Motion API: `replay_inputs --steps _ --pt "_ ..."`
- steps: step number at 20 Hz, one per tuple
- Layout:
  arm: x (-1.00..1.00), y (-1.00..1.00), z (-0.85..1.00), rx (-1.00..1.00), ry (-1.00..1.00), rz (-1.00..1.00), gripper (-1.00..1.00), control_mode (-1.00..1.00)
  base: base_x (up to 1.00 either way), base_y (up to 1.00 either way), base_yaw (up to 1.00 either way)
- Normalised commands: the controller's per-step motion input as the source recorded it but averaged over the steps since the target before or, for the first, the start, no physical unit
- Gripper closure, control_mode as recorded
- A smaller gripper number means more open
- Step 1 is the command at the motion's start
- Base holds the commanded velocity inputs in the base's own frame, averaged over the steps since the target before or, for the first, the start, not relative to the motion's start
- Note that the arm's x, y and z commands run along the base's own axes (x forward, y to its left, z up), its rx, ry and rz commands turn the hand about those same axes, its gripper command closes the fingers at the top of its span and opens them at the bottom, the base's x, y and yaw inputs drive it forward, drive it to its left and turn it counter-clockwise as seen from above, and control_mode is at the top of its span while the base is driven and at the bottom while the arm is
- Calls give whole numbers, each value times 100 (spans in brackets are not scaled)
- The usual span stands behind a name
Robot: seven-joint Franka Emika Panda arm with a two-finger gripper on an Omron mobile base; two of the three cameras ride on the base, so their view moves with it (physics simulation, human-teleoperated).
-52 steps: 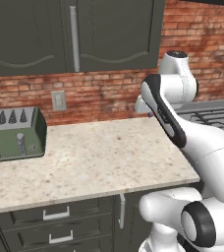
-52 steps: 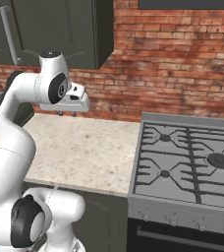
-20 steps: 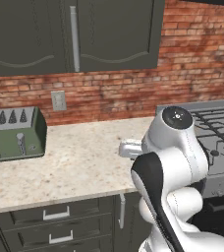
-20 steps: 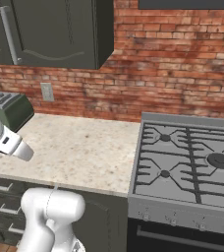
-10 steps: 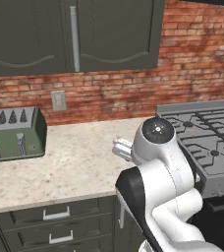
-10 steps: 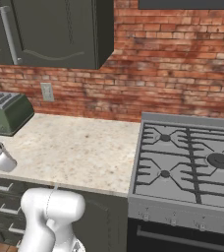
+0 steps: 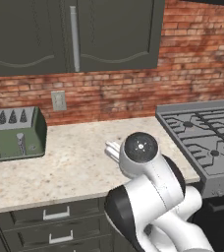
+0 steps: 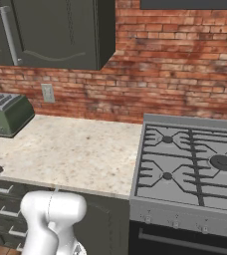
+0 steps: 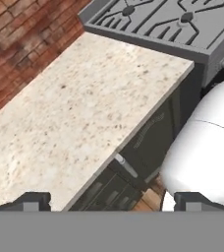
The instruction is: Take the pizza cutter from the drawer on the left and place it on the dining counter for cutting.
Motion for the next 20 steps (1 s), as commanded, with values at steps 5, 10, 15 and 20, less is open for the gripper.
replay_inputs --steps 5,10,15,20 --pt "-6 21 -70 20 -43 0 -100 -100 0 0 0" --pt "-5 22 -72 21 -42 0 -100 -100 0 0 0" --pt "-9 23 -81 20 -38 0 -100 -100 0 0 0" --pt "-2 15 -75 23 -29 0 -100 -100 0 0 0"
